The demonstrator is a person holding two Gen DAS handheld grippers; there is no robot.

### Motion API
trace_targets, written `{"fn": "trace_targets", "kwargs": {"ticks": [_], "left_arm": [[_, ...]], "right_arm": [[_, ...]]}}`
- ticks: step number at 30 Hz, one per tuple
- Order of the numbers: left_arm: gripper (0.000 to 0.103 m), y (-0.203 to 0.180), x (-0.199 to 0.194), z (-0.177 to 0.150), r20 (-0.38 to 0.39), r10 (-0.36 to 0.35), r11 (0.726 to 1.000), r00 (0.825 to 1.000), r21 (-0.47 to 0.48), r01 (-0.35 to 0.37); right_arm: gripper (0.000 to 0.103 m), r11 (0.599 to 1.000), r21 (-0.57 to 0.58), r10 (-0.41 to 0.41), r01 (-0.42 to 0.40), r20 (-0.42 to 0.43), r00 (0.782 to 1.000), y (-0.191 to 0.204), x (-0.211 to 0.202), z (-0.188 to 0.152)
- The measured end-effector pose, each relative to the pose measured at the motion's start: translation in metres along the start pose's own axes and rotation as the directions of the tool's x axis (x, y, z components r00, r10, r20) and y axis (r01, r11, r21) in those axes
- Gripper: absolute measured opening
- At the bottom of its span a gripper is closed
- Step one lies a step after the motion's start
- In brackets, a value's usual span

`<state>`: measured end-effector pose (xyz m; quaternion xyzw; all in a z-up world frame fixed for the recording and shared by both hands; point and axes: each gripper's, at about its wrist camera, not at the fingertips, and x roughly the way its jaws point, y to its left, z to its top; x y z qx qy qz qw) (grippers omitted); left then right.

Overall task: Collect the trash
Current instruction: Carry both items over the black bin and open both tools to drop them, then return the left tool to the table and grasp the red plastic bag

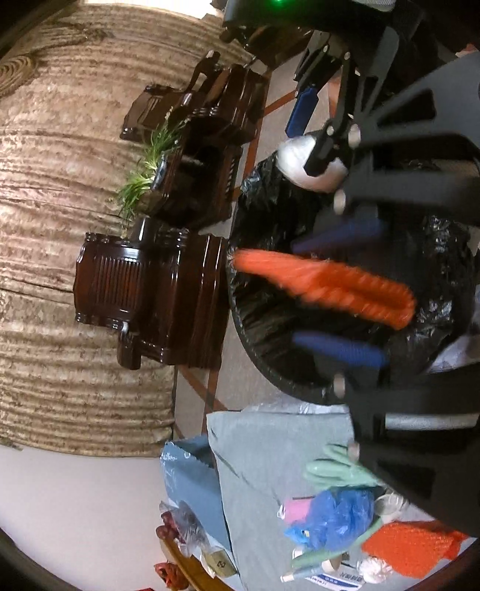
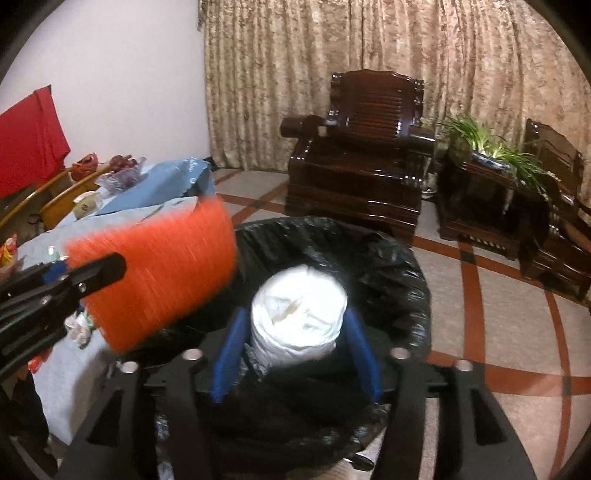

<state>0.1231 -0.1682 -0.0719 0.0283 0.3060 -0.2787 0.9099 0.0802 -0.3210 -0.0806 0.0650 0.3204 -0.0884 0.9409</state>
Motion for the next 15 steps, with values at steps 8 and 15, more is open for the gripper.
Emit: {"fn": "trace_targets", "kwargs": {"ticks": [8, 15], "left_arm": [[0.083, 0.019, -0.027, -0.006, 0.038, 0.095, 0.995, 0.995, -0.018, -0.095], [0.090, 0.069, -0.082, -0.019, 0.085, 0.272, 0.962, 0.959, -0.044, -0.269]], "right_arm": [[0.097, 0.999, 0.007, 0.048, -0.048, 0.041, 0.998, 0.012, -0.007, 0.002], [0.097, 0.989, -0.020, 0.150, -0.149, 0.057, 0.987, 0.059, -0.010, 0.009]]}}
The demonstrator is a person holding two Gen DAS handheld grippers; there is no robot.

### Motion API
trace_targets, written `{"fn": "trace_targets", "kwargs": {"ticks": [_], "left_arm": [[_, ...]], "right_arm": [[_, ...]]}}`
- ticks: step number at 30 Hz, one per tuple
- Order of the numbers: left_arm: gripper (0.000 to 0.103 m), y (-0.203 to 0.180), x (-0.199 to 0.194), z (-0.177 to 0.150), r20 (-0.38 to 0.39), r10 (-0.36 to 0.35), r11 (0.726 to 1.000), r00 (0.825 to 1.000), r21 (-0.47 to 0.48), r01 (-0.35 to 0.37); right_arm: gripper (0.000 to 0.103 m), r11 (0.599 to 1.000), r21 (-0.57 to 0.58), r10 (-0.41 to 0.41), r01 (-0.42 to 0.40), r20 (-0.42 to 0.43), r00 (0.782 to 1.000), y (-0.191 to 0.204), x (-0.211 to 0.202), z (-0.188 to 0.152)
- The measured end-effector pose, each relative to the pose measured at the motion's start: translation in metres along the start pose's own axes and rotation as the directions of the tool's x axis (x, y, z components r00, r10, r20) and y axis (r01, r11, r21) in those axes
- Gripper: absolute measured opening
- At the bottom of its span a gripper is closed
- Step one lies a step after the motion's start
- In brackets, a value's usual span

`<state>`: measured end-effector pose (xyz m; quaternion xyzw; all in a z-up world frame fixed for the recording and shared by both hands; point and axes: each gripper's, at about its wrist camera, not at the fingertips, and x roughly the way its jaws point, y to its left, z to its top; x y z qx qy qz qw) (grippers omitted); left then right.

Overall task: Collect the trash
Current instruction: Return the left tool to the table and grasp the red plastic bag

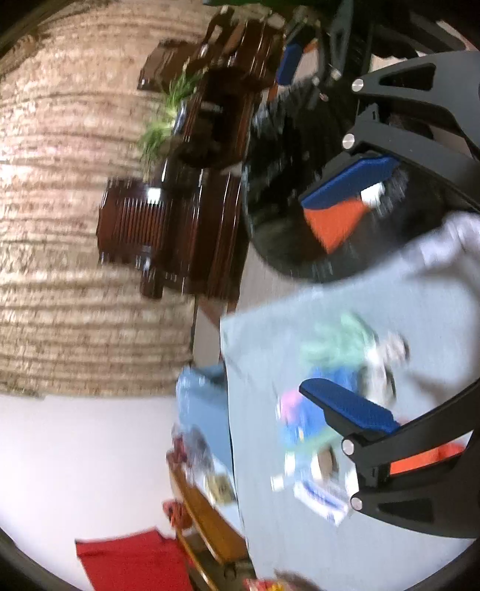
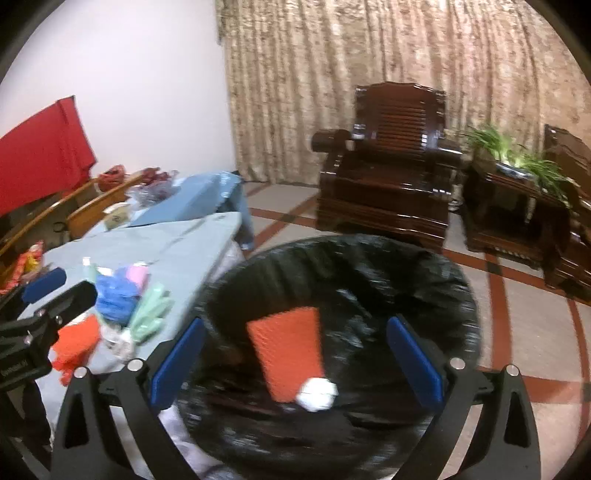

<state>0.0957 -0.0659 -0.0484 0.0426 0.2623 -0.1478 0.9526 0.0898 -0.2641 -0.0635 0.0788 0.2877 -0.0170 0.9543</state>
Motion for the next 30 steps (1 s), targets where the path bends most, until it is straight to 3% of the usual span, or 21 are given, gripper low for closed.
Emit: {"fn": "trace_targets", "kwargs": {"ticks": [6, 14, 18, 26, 30], "left_arm": [[0.090, 0.068, -0.030, -0.017, -0.020, 0.164, 0.985, 0.986, -0.051, -0.165], [0.088, 0.129, -0.049, -0.055, -0.110, 0.293, 0.943, 0.950, -0.129, -0.306], [0.083, 0.140, -0.045, -0.073, -0.152, 0.295, 0.936, 0.943, -0.151, -0.318], [0.070, 0.145, -0.019, -0.103, -0.220, 0.262, 0.937, 0.940, -0.174, -0.302], [0.056, 0.150, -0.006, -0.112, -0.254, 0.246, 0.938, 0.935, -0.182, -0.296]], "right_arm": [[0.097, 0.993, -0.052, 0.105, -0.106, -0.011, 0.994, 0.053, 0.008, -0.004], [0.097, 0.966, -0.124, 0.220, -0.226, -0.057, 0.974, 0.118, 0.021, -0.021], [0.096, 0.953, -0.164, 0.247, -0.256, -0.076, 0.966, 0.144, 0.027, -0.032], [0.081, 0.939, -0.191, 0.266, -0.285, -0.121, 0.956, 0.160, 0.042, -0.044], [0.080, 0.937, -0.203, 0.261, -0.285, -0.139, 0.955, 0.163, 0.048, -0.049]]}}
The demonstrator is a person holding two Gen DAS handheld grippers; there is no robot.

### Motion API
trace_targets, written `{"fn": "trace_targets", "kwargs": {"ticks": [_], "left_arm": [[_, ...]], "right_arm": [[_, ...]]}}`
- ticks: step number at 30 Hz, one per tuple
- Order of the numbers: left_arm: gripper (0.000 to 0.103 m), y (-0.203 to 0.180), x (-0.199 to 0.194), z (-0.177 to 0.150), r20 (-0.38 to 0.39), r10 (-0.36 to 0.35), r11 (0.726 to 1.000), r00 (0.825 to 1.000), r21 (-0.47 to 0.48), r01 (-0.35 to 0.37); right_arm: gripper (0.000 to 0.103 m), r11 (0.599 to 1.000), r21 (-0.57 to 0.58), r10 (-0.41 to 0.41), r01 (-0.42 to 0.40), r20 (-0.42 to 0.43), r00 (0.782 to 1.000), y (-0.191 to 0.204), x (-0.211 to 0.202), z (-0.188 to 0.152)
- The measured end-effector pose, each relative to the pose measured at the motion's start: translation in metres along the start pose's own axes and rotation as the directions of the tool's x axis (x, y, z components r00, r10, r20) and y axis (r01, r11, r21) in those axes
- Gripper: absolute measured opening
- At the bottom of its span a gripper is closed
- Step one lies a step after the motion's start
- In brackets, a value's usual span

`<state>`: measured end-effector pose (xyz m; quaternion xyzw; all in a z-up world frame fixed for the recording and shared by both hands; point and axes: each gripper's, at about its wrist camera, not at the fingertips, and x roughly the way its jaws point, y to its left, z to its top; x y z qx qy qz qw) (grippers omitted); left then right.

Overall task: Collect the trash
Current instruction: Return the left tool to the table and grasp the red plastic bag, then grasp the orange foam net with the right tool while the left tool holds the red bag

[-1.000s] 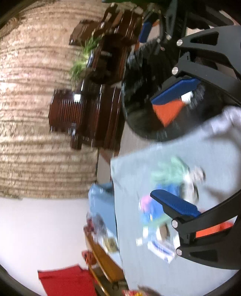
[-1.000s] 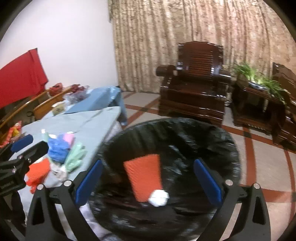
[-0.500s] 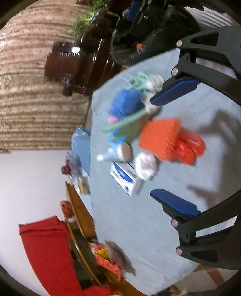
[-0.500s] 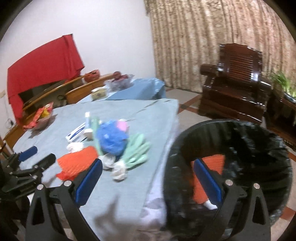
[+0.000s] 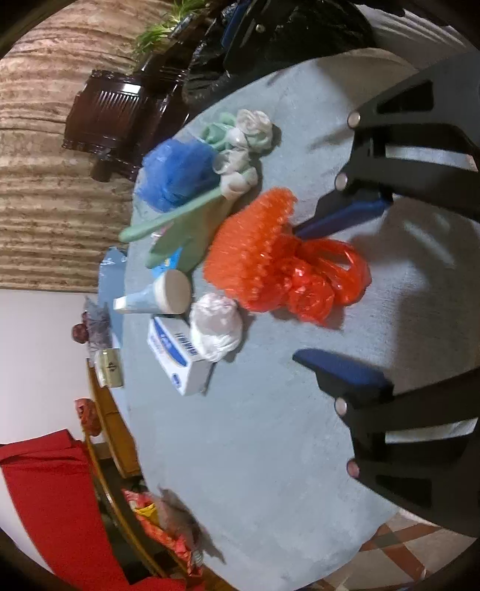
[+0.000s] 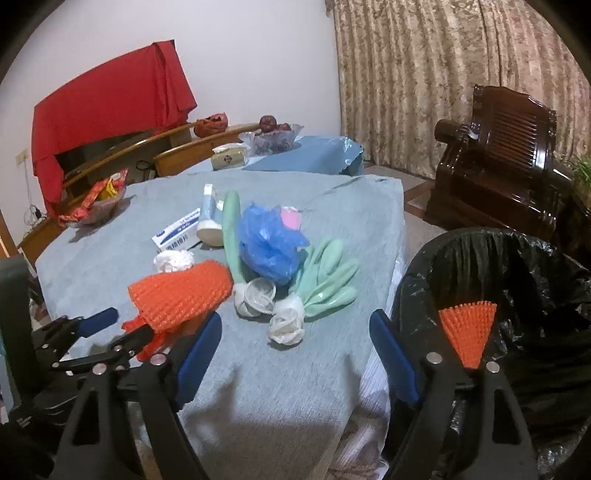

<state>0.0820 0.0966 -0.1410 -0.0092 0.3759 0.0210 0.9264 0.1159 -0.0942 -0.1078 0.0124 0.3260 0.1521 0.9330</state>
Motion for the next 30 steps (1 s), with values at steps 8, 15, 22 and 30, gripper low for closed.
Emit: {"fn": "trace_targets", "kwargs": {"ticks": [8, 15, 22, 30], "left_arm": [[0.026, 0.000, 0.015, -0.002, -0.026, -0.040, 0.999, 0.999, -0.005, 0.040], [0.020, 0.006, -0.008, 0.007, 0.039, -0.018, 1.000, 0.999, -0.008, 0.018], [0.019, 0.025, -0.024, 0.015, 0.055, 0.035, 0.998, 0.998, -0.060, -0.031], [0.019, 0.056, -0.029, 0.020, 0.047, 0.077, 0.992, 0.996, -0.105, -0.071]], "right_arm": [[0.079, 1.000, -0.028, 0.009, -0.010, -0.030, 1.000, 0.009, 0.013, -0.005], [0.079, 0.998, -0.048, 0.034, -0.036, -0.033, 0.999, 0.021, 0.014, -0.005], [0.079, 0.996, -0.058, 0.066, -0.068, -0.032, 0.997, 0.036, 0.018, 0.000], [0.079, 0.989, -0.070, 0.124, -0.127, -0.035, 0.992, 0.072, 0.035, 0.006]]}}
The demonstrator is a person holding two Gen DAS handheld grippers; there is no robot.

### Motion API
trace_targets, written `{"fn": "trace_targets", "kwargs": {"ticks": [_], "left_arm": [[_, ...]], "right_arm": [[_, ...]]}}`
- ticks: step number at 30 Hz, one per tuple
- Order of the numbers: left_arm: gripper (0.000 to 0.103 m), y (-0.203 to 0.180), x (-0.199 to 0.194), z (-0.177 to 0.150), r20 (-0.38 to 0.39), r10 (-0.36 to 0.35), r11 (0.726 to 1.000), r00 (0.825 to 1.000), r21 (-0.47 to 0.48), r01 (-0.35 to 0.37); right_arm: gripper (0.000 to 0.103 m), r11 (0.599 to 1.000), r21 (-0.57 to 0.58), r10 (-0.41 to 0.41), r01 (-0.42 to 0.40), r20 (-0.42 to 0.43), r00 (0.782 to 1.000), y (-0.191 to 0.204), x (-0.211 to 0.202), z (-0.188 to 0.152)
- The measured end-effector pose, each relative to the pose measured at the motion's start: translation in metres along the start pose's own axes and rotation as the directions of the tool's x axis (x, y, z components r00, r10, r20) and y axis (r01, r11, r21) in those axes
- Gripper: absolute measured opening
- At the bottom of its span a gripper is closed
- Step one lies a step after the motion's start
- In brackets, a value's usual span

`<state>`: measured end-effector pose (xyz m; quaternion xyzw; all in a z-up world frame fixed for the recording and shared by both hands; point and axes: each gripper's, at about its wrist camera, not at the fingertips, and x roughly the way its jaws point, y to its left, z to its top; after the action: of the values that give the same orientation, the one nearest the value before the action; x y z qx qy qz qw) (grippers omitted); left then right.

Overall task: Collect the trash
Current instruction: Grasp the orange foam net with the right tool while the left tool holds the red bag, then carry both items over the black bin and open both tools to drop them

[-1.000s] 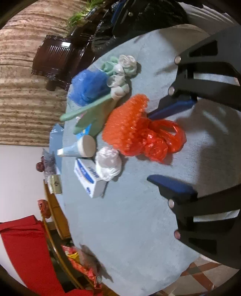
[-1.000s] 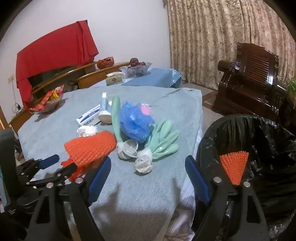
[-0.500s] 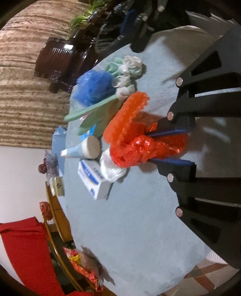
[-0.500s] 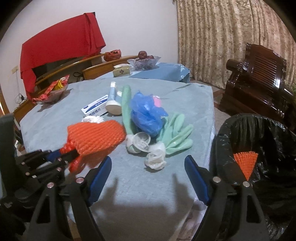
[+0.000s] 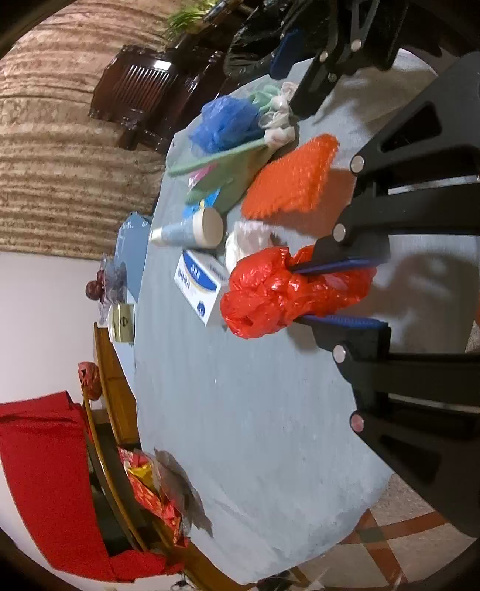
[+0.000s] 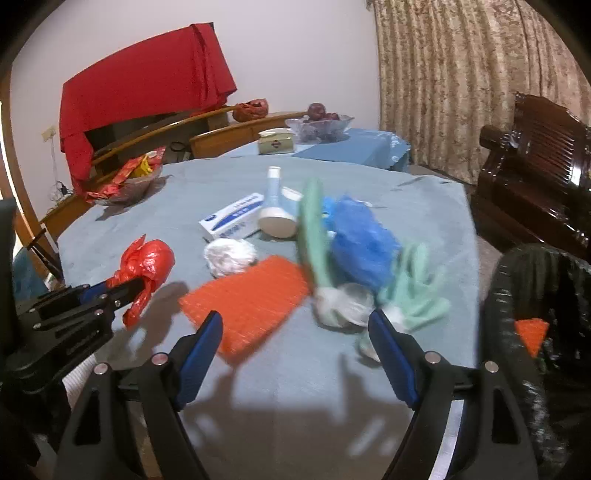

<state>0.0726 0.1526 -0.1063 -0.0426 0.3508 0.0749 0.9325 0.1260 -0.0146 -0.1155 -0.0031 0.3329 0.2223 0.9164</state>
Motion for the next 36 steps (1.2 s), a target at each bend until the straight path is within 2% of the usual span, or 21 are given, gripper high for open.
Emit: {"fn": "trace_targets", "kwargs": {"ticks": [5, 12, 15, 18, 22, 25, 29, 36], "left_arm": [[0.019, 0.016, 0.001, 0.000, 0.000, 0.023, 1.000, 1.000, -0.001, -0.023], [0.019, 0.026, 0.007, -0.003, -0.016, 0.032, 0.999, 0.999, -0.007, -0.032], [0.019, 0.028, 0.009, -0.003, -0.016, 0.032, 0.999, 0.999, -0.003, -0.032], [0.019, 0.030, 0.014, -0.004, -0.025, 0.026, 1.000, 0.999, -0.008, -0.026], [0.019, 0.028, 0.017, -0.006, -0.035, 0.019, 1.000, 0.999, -0.004, -0.019], [0.019, 0.026, 0.017, -0.006, -0.035, 0.018, 1.000, 0.999, 0.002, -0.018], [0.019, 0.024, 0.012, -0.003, -0.028, 0.017, 1.000, 0.999, 0.003, -0.017], [0.019, 0.013, -0.003, 0.006, 0.007, 0.003, 1.000, 1.000, 0.020, -0.003]], "right_arm": [[0.079, 1.000, -0.007, 0.002, -0.002, -0.021, 1.000, 0.017, 0.025, 0.004], [0.078, 0.999, -0.023, -0.028, 0.026, -0.104, 0.994, 0.028, 0.060, -0.007], [0.070, 0.999, -0.032, -0.023, 0.019, -0.134, 0.991, 0.029, 0.068, -0.013], [0.057, 0.999, -0.035, 0.008, -0.013, -0.144, 0.989, 0.029, 0.068, -0.013], [0.030, 0.996, -0.043, 0.070, -0.077, -0.159, 0.985, 0.034, 0.066, -0.013], [0.020, 0.993, -0.053, 0.093, -0.102, -0.158, 0.983, 0.038, 0.063, -0.011], [0.019, 0.988, -0.072, 0.125, -0.134, -0.123, 0.985, 0.041, 0.045, -0.006], [0.019, 0.990, -0.065, 0.123, -0.126, -0.050, 0.991, 0.033, 0.012, 0.015]]}}
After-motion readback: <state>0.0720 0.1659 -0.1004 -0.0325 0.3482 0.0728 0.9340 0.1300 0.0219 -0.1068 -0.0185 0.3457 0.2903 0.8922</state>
